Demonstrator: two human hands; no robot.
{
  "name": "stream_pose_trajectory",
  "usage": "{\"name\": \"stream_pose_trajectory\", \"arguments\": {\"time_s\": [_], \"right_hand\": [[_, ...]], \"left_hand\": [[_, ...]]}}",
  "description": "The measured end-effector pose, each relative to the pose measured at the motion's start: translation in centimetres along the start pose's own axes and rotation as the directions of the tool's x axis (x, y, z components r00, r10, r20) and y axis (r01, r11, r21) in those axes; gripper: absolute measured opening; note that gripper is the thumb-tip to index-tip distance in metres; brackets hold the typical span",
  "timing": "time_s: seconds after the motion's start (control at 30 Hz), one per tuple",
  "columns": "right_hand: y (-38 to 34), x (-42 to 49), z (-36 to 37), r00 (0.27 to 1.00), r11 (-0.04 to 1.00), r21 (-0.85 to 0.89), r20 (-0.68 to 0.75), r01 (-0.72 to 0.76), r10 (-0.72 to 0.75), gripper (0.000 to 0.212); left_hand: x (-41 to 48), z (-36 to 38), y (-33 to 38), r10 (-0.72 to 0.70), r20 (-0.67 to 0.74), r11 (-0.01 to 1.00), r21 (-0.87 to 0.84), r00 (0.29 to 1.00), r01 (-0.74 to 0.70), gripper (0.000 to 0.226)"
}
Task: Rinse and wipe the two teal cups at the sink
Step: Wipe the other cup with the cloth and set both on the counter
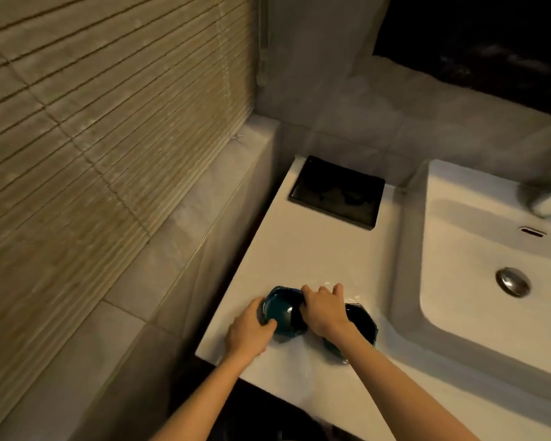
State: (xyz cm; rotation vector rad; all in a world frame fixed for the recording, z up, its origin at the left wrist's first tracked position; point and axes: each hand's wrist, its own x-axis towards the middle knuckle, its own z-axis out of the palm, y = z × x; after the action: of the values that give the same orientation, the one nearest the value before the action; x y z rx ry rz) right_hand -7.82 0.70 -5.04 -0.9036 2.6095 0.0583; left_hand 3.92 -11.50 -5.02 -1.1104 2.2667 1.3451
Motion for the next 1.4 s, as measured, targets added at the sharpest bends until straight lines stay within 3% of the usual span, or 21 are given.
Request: {"name": "stream_pose_trajectory", "arguments": {"time_s": [0.27,0.43,0.6,0.73,0.87,1.07,1.4], "right_hand": [[-1.0,0.3,-2.0,0.992,0.993,0.027,-0.047,-0.114,0.116,0.026],[-0.5,3.0,-5.4,0.966,0.965,0.165,-0.13,-0.203,0.225,0.028],[1.9,7.7,-9.3,0.923,0.92,0.276,-0.188,-0.277,0.335,0.027],[4.7,12.7,-11.6,0.911,0.898,0.311,-0.174,-0.31,0.375,0.026],[7.6,17.6,-12.9,0.907,0.874,0.352,-0.13,-0.335,0.4,0.029],[10.6,23.8,-13.1,0.91,0.816,0.454,-0.028,-0.357,0.414,0.033],[13.1,29.0,-12.6,0.903,0.809,0.439,0.015,-0.391,0.428,0.041]], "left_hand": [[2.0,-3.1,1.6,0.089,0.112,0.995,0.028,0.99,-0.092,0.052],[5.6,-5.7,4.2,0.169,0.059,0.984,-0.063,0.984,-0.165,0.069],[8.8,-7.7,9.5,0.214,-0.038,0.91,-0.356,0.976,-0.213,0.032],[12.7,-7.7,13.7,0.24,0.069,0.871,-0.455,0.968,-0.184,0.037],[17.5,-7.2,17.5,0.238,0.149,0.88,-0.452,0.96,-0.148,0.047],[23.7,-6.2,21.2,0.208,0.177,0.894,-0.434,0.962,-0.114,0.051],[28.7,-4.9,23.0,0.143,0.223,0.891,-0.452,0.964,-0.027,0.053]]}}
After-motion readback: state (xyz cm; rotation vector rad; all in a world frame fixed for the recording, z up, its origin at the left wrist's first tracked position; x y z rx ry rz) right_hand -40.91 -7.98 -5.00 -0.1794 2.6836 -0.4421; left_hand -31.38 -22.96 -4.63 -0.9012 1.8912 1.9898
